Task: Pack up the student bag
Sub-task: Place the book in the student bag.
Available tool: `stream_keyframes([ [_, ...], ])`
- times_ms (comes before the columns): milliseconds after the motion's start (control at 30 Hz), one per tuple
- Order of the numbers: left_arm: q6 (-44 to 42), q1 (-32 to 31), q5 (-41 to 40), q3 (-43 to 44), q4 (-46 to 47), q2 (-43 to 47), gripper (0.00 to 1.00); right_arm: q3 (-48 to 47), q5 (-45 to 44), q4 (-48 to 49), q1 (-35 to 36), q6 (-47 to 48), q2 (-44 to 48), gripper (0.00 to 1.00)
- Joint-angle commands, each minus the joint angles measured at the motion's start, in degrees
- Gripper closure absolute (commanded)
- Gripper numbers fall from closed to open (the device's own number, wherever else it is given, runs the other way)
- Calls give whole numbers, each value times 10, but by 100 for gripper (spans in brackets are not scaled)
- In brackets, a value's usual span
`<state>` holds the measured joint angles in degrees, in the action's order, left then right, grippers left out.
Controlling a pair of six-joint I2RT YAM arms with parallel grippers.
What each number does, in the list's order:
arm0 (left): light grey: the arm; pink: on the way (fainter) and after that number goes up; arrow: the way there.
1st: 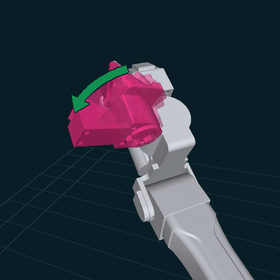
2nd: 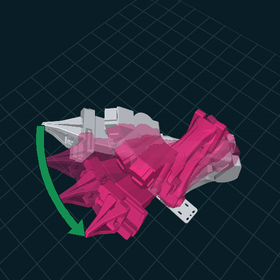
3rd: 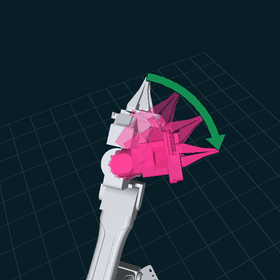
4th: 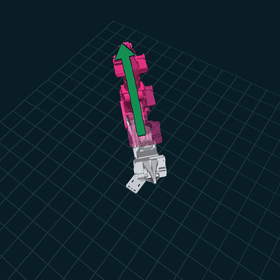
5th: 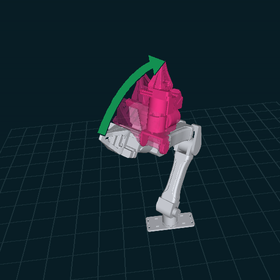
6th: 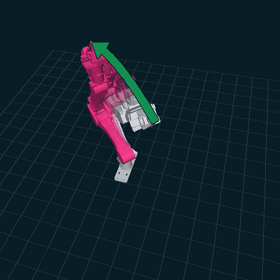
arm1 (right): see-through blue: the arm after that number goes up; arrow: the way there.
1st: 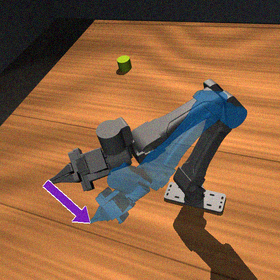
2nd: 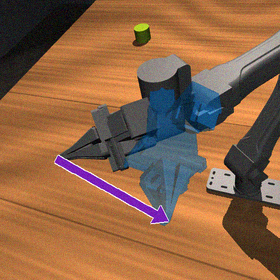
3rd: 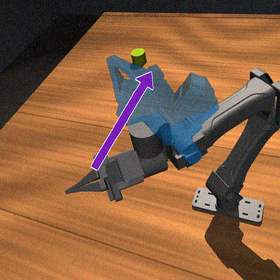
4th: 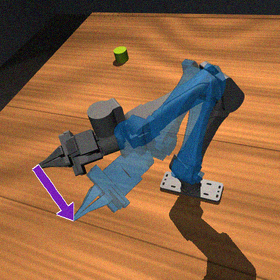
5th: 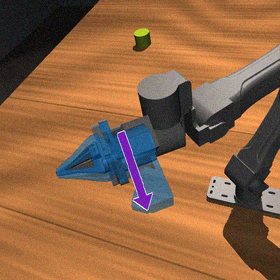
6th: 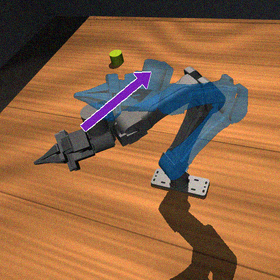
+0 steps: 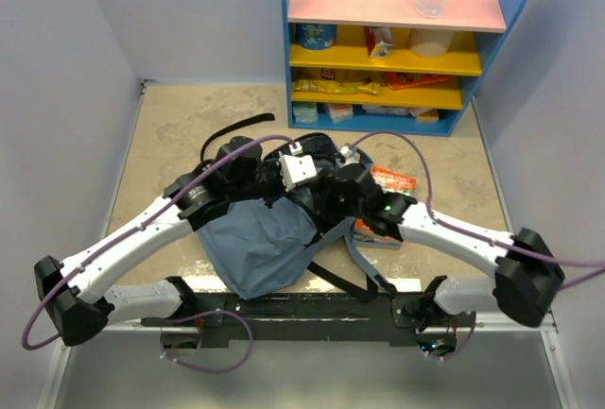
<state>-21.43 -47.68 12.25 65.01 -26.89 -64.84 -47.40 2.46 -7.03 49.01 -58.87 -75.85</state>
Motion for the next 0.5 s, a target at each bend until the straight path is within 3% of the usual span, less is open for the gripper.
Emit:
stream_keyframes([
  [0,-27,20,-67,-48,-109,-24,93,45,-7,58,-39,9,132,1],
  [67,-27,21,-64,-60,-109,-25,94,49,10,99,-50,14,151,1],
  [200,-24,26,-65,-64,-105,-17,95,-12,-15,-23,-50,67,133,1],
  [333,-20,29,-60,-61,-105,-9,95,-12,-18,-20,-51,61,122,1],
  [467,-18,31,-71,-55,-108,1,95,-70,-23,-37,-52,77,88,1],
])
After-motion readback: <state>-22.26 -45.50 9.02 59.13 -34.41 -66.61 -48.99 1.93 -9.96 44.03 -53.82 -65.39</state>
